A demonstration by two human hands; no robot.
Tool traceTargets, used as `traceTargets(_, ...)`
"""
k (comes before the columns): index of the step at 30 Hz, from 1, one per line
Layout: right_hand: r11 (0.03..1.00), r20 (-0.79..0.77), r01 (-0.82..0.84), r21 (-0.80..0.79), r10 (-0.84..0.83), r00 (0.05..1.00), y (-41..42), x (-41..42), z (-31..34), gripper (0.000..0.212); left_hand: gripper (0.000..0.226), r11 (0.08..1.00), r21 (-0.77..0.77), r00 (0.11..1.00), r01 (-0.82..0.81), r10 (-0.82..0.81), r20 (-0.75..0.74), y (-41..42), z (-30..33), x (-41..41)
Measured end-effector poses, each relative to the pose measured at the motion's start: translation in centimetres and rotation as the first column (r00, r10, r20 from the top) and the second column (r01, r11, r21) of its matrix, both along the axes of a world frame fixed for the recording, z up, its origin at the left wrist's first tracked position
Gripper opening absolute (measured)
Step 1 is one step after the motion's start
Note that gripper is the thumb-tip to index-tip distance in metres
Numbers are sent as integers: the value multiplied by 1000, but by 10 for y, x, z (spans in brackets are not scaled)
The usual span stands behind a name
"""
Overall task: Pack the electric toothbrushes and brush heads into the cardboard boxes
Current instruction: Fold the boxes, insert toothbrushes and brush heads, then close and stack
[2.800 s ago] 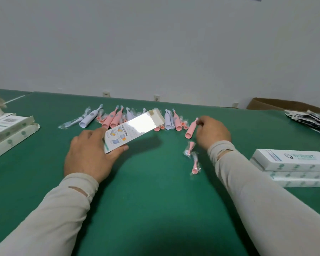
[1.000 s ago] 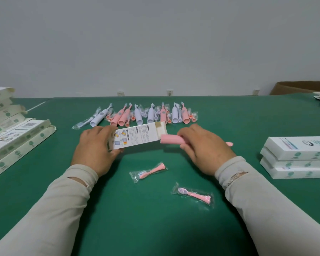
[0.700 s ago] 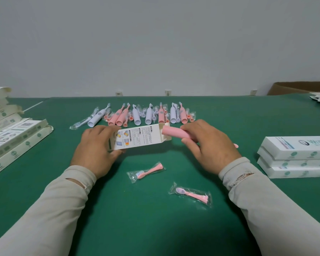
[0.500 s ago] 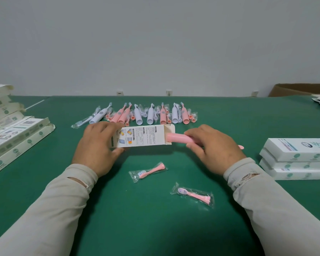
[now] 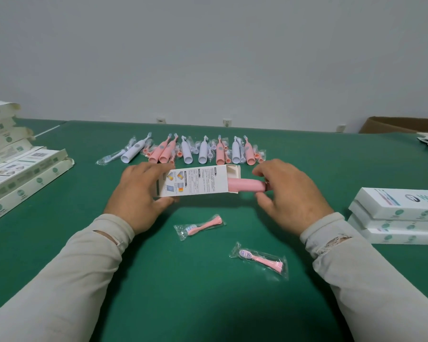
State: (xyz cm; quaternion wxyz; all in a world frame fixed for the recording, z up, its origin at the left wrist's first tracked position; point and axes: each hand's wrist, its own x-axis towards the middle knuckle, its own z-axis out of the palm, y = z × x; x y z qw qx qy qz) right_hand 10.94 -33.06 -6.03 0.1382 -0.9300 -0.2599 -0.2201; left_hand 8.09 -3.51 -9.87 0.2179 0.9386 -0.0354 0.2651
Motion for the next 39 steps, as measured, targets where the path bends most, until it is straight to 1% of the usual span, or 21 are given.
traceTargets(2,995,27,76,-57,-74,997,-7,2,3,13,67,1000,-20,1000,-12,12,-1,1,-1,0)
traceTargets(5,996,-15,81,-37,-81,997,-6,3,0,12,65,1000,-6,1000,-14,14,5,0,-1,1)
traceTargets(7,1000,-57,-10,25,11,998,3,3,-4,15,63,1000,14,1000,22,-22,15,-2,-1,1)
traceTargets(9,990,-88,-93,106,103,991,11,3,-10,25,62,999,23,999,39,-40,21,-3,-2,2)
traceTargets(11,974,-120,-87,209,114,986,9,6,-14,34,63,1000,5,1000,7,-7,8,0,-3,3)
traceTargets(14,937,-118,-10,349,55,991,-4,10,-19,19,65,999,-19,999,-36,36,-6,5,-3,2)
traceTargets(15,903,-147,18,428,50,988,-6,12,-20,17,66,999,-16,999,-34,34,-13,5,-3,2)
traceTargets(16,844,-206,45,535,79,975,-6,12,-21,17,66,999,-12,999,-33,32,-22,4,-3,2)
traceTargets(18,670,-321,84,738,239,916,-2,11,-23,18,66,999,-16,999,-30,30,-31,2,-3,3)
traceTargets(19,616,-349,95,782,308,885,0,11,-24,17,66,1000,-17,999,-24,23,-29,1,-3,2)
traceTargets(20,610,-372,95,787,346,861,1,11,-25,15,66,1000,-12,1000,-12,12,-26,0,-3,2)
traceTargets(22,633,-413,90,769,385,825,6,9,-29,11,64,1000,16,1000,20,-20,-18,-2,-3,2)
traceTargets(24,626,-425,113,771,374,824,11,8,-31,9,64,999,31,999,34,-33,-10,-3,-3,2)
traceTargets(27,548,-407,161,821,364,837,16,7,-29,8,65,999,37,1000,27,-27,-2,-3,-2,2)
traceTargets(32,467,-394,159,870,462,794,15,3,-24,4,66,998,45,999,39,-39,5,-3,-1,2)
traceTargets(33,470,-395,156,869,468,791,14,3,-23,6,66,998,38,999,45,-45,2,-4,-2,2)
traceTargets(34,499,-399,140,855,461,792,14,3,-23,10,66,998,31,999,51,-51,-3,-4,-2,2)
traceTargets(35,554,-398,106,826,439,805,14,2,-24,15,65,998,25,998,57,-57,-3,-4,-3,3)
traceTargets(36,636,-386,56,770,394,834,13,2,-26,19,65,998,21,998,62,-62,1,-4,-4,3)
traceTargets(38,813,-310,-36,581,262,914,13,2,-29,22,65,998,19,998,66,-66,7,-3,-5,3)
traceTargets(39,870,-254,-59,490,208,945,13,1,-30,21,65,998,16,998,66,-66,6,-3,-5,3)
